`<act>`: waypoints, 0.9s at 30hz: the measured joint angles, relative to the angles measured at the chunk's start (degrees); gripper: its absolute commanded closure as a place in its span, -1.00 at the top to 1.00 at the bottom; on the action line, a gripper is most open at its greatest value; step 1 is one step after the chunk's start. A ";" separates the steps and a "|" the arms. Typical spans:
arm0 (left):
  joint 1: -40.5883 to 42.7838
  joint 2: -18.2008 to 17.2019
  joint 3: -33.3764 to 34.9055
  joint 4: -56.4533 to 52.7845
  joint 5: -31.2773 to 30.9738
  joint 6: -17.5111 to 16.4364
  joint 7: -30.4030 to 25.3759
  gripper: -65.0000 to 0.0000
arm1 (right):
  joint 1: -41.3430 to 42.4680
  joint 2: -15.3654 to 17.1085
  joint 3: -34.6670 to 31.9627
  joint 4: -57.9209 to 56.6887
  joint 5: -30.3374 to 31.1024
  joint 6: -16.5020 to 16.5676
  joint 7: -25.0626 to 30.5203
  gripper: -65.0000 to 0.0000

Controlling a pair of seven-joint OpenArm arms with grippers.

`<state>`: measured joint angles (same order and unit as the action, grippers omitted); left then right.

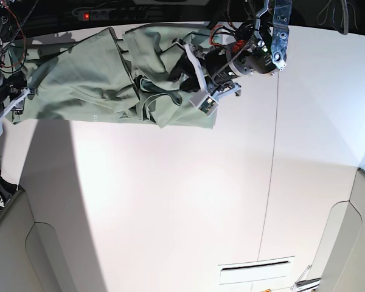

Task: Fold the T-shirt properly
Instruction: 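Press and adjust the folded bundle with the left gripper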

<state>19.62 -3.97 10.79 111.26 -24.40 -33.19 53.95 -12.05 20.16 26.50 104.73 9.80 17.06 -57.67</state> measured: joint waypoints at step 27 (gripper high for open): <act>1.64 0.00 9.20 2.51 -7.69 -1.20 4.94 -1.00 | 0.00 -0.02 0.00 0.00 0.04 0.00 0.00 -0.09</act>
<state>21.26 -3.97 19.99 113.78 -32.10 -34.39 58.89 -12.05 20.14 26.50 104.73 9.85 17.06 -57.67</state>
